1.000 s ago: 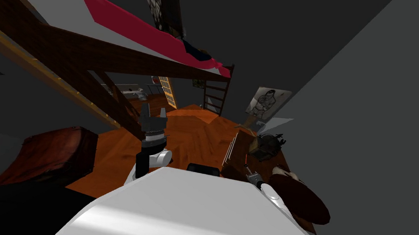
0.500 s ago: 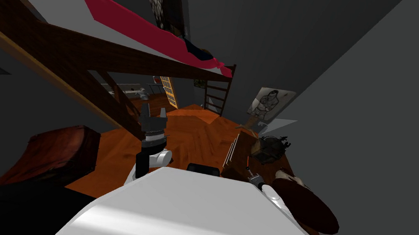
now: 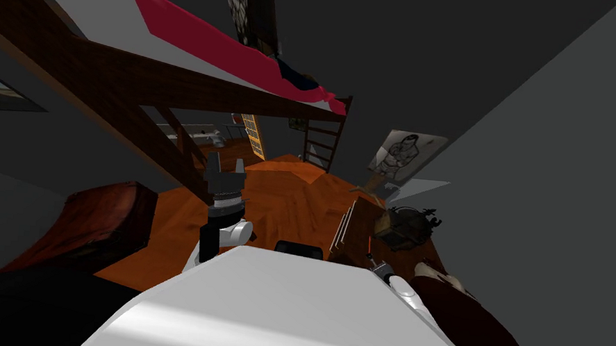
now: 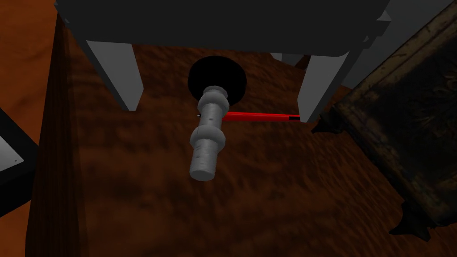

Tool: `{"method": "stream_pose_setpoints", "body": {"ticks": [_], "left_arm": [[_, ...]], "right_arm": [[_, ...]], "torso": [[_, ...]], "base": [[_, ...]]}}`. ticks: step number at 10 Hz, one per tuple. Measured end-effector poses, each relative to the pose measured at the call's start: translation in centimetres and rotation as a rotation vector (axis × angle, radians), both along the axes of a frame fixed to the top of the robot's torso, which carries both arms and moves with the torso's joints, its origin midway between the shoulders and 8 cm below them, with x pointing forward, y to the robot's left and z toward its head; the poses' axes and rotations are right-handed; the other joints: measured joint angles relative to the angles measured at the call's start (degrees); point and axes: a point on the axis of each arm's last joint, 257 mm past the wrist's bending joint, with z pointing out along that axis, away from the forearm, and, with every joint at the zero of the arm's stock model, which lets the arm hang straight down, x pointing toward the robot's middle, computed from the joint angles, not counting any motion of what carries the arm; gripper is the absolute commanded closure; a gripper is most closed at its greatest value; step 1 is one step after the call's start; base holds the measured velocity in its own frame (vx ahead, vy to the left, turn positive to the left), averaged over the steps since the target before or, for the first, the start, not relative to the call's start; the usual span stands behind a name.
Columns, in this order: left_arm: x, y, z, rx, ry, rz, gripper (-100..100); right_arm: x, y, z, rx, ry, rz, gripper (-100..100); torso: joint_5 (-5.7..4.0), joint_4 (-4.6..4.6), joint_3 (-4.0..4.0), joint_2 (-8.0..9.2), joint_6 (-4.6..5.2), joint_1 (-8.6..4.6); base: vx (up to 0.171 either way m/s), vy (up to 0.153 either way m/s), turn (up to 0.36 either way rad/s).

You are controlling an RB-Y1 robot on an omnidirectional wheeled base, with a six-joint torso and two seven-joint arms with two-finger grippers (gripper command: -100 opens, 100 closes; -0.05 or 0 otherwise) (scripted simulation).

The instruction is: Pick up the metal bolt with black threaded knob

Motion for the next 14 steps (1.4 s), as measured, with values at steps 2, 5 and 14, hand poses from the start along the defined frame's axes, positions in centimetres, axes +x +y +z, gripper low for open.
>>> {"method": "stream_pose_setpoints", "body": {"ticks": [2, 5, 14], "left_arm": [[0.0, 0.0, 0.0, 0.0, 0.0, 0.0, 0], [0.0, 0.0, 0.0, 0.0, 0.0, 0.0, 0], [0.0, 0.0, 0.0, 0.0, 0.0, 0.0, 0]], "right_arm": [[-0.3, -0.1, -0.1, -0.021, 0.024, 0.035, -100], [-0.4, -0.1, -0.1, -0.017, 0.021, 0.025, -100], [-1.1, 2.3, -1.7, -0.005, 0.013, -0.013, -100]], "torso": [[-0.01, 0.02, 0.08, 0.15, 0.02, -0.07], [-0.02, 0.05, 0.14, 0.25, 0.02, -0.1], [-0.04, 0.04, 0.13, 0.24, 0.02, -0.09]], "base": [[0.008, 0.002, -0.002], [0.008, -0.021, 0.01], [0.01, -0.032, 0.007]]}}
